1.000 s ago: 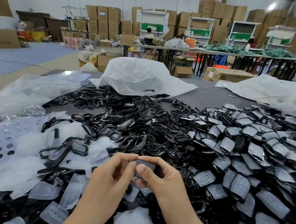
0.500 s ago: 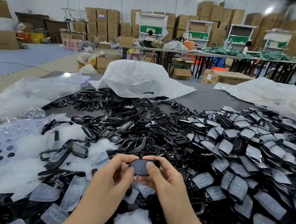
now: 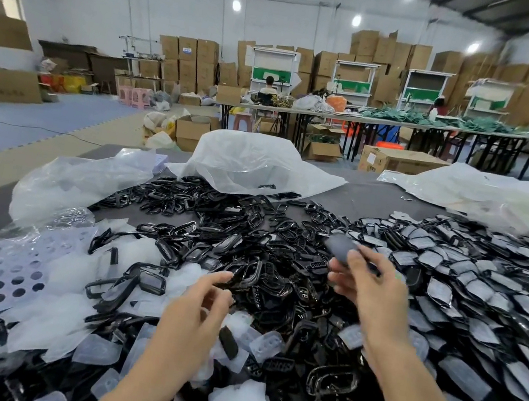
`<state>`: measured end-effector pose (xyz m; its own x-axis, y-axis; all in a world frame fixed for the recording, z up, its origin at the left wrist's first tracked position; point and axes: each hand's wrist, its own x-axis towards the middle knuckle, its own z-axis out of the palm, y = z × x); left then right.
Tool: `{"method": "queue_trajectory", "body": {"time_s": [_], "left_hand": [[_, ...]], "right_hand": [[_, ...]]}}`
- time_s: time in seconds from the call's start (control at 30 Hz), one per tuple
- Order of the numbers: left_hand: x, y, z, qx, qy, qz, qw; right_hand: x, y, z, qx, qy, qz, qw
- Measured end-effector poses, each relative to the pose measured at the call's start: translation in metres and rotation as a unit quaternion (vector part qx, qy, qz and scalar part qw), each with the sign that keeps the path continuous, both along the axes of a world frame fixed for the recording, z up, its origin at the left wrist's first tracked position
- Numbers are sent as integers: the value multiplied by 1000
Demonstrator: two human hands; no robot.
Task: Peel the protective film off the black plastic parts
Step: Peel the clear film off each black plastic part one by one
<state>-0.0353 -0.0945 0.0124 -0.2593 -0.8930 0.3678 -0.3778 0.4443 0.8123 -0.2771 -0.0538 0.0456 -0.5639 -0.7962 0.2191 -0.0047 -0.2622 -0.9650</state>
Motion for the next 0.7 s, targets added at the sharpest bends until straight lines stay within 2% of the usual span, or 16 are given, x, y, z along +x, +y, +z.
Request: {"method": "queue_trajectory", "body": {"time_s": [0.1,0.17,0.23,0.3,0.47,0.6,0.67,0.7], "left_hand": [[25,-21,6,-72,-150,66,984],[42,-37,5,-112,-307,143,934],[53,-50,4,-94,-442,187,873],[57,-59,2,-63,-501,186,843],[60,-66,5,-83,-515,140,842],[62,-54,22,-179,-493,198,828],[64,-50,27,-263,-388,230,853],[60,-44,29,-272,-305,228,884]], "right_hand": [[-39,-2,11,-18,-70,-130,989],[-43,1,5,4,-65,-151,986],[-32,4,-4,26,-16,-136,990],[-11,7,-14,27,27,-105,994],[44,10,-28,25,89,-26,995],[67,5,-34,26,102,41,994],[71,2,-37,29,81,69,994],[72,2,-38,30,60,86,994]]}}
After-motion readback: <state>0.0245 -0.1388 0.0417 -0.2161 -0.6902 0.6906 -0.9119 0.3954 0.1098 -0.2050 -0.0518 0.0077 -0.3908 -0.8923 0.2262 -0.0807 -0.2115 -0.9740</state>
